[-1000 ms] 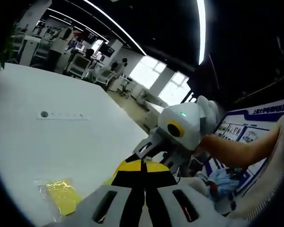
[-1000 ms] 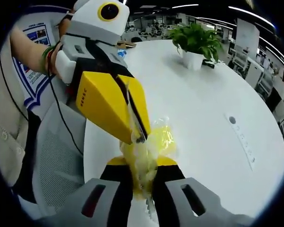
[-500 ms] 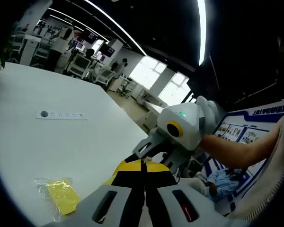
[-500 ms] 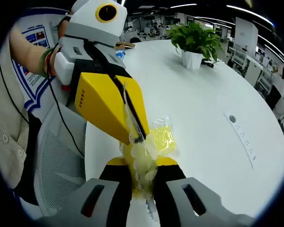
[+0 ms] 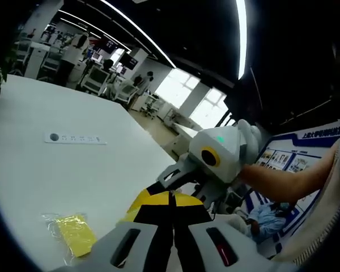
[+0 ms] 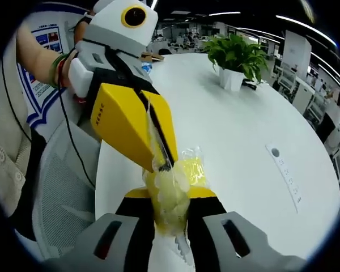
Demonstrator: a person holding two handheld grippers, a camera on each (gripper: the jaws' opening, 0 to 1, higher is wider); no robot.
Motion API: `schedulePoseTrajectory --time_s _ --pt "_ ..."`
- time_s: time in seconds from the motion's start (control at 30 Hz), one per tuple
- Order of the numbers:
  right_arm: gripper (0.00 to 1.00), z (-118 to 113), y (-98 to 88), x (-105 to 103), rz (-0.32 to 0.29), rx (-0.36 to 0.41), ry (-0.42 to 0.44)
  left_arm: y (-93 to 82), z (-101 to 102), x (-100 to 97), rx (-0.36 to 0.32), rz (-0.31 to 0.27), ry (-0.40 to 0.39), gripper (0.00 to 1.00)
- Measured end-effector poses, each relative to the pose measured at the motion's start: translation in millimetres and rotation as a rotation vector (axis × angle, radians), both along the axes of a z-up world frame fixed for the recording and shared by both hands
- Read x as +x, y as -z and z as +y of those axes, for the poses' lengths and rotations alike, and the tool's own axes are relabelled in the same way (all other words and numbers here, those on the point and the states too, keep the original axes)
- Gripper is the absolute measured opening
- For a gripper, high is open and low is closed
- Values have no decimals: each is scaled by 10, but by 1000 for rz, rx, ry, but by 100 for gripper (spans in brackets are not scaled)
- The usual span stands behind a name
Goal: Compare the silicone blocks by pressing each to a similar depth, holding the contact briefly, and releasing to observe deformation and rebound differences across the visible hardness samples.
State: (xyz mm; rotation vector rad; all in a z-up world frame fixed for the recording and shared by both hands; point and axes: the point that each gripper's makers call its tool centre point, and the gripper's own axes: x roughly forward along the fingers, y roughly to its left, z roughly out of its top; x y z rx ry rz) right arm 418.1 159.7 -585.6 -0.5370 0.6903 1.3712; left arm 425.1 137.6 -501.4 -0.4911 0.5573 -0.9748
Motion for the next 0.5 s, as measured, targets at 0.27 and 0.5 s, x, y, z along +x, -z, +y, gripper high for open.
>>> schedulePoseTrajectory --time_s 0.27,0.5 --pt "22 14 -15 21 -22 20 -6 -3 31 32 -2 -8 -17 0" --pt "27 16 -58 27 -27 34 0 2 32 28 -13 3 -20 0"
